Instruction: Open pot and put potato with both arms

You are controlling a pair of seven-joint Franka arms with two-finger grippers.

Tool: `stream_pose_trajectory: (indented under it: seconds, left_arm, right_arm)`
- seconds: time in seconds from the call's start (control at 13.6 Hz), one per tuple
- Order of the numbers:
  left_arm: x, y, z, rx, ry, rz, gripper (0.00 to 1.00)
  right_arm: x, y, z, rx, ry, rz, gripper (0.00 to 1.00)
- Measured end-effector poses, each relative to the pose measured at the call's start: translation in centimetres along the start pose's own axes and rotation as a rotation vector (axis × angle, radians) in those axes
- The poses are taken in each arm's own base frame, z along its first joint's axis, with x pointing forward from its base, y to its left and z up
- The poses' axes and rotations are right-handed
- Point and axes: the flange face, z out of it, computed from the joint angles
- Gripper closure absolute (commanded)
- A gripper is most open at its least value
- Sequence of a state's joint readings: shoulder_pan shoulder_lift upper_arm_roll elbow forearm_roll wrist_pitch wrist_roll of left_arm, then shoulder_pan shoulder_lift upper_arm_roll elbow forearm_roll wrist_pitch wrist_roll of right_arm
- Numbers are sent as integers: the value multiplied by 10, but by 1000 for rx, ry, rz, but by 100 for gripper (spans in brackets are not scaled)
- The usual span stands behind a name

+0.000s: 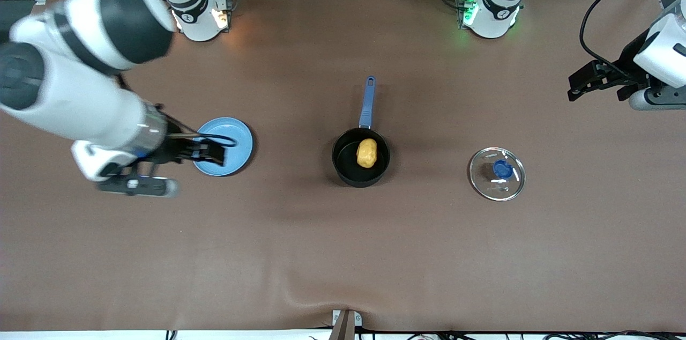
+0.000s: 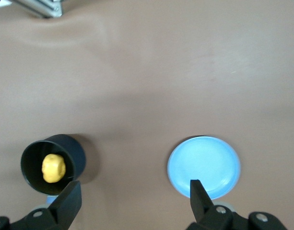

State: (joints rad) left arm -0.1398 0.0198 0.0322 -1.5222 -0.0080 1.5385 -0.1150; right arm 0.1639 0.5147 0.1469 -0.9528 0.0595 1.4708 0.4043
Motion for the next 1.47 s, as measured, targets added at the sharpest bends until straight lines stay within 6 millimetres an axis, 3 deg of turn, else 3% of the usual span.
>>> stream_pose_trajectory:
  seconds: [0.15, 0.29, 0.95, 1.47]
  left_arm:
    - [0, 0, -1, 0, 2, 0, 0]
    - [0, -1, -1, 0, 3, -1, 0]
    - [0, -1, -1, -2, 2, -3, 0]
    - [0, -2, -1, -2, 2, -4, 0]
  right_arm:
    - [-4, 35, -24, -34, 4, 28, 0]
    - [-15, 58, -41, -59, 7, 33, 0]
    - [-115, 114, -85, -167, 19, -89, 0]
    - [-113, 140, -88, -150, 33, -117, 0]
